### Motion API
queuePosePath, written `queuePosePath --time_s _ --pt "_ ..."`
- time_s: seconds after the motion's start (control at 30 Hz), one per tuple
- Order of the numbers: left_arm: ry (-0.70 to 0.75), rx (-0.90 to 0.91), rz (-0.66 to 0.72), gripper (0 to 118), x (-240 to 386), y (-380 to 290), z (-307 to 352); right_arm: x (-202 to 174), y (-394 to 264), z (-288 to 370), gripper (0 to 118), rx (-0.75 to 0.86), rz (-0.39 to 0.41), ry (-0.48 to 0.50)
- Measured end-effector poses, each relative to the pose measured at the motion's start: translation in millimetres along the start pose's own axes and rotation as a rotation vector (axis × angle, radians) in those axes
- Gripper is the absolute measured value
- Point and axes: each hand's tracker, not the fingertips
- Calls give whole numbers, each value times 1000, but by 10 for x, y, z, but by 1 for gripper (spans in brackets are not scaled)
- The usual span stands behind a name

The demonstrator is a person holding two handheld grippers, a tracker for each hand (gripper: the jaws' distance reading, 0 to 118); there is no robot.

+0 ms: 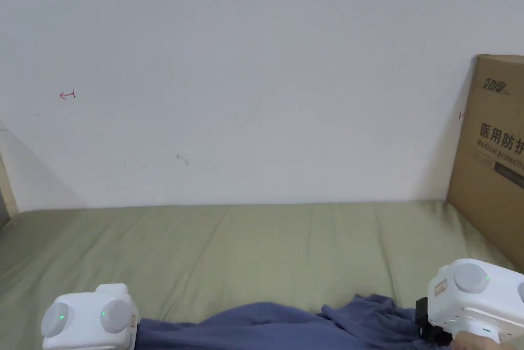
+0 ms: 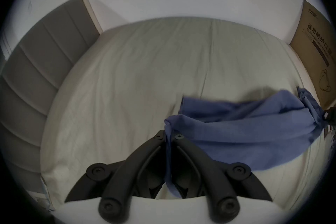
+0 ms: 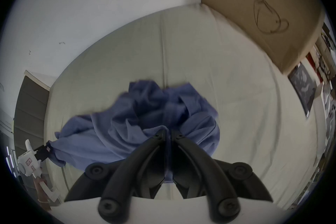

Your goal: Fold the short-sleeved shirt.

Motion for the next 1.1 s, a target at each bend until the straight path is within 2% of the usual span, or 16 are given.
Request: queuePosePath --time_s 0.1,0.2,0.27,0.33,0.4,0.5,0.57,0.6,0.67,0.83,0.9,0.97,1.03,1.07,1.1 --pt "-67 24 66 3 -210 -352 292 203 -323 241 6 4 -6 34" --pt "-74 31 57 3 -337 -777 738 371 -760 626 6 35 -28 91" --pt "-100 57 34 3 -417 -1104 1069 422 -1282 983 6 60 -1 104" --pt "-93 74 32 3 -490 -1457 1361 505 -1713 1204 6 39 12 86" --pt "-65 59 -35 3 -567 -1821 1644 596 -2145 1413 6 33 31 79" --pt "-59 52 -32 3 -755 -2395 2023 758 -2806 1690 6 12 41 77" --pt "-80 24 -14 3 -872 -2738 2187 889 -3176 1858 6 -6 24 92" --pt "-73 12 -7 3 -913 -2898 2267 952 -3331 1936 6 -16 -29 92" --pt "-55 0 -4 3 -996 -3231 2450 1069 -3643 2078 6 -17 -34 102" --pt "-60 -41 -49 3 -1107 -3853 2738 1275 -4144 2290 6 -30 4 70" --pt "-66 -39 -40 3 -1161 -3967 2782 1346 -4291 2356 6 -36 -18 79" --pt "-101 -19 27 3 -1195 -4039 2835 1388 -4387 2366 6 -34 -36 87" --pt "-122 -34 20 4 -1193 -4078 2852 1397 -4428 2359 6 -15 -46 95" --pt "-125 -26 16 17 -1190 -4093 2877 1374 -4409 2369 13 -25 -55 80" --pt "-120 -29 10 44 -1173 -4091 2899 1358 -4414 2396 33 -17 -53 53"
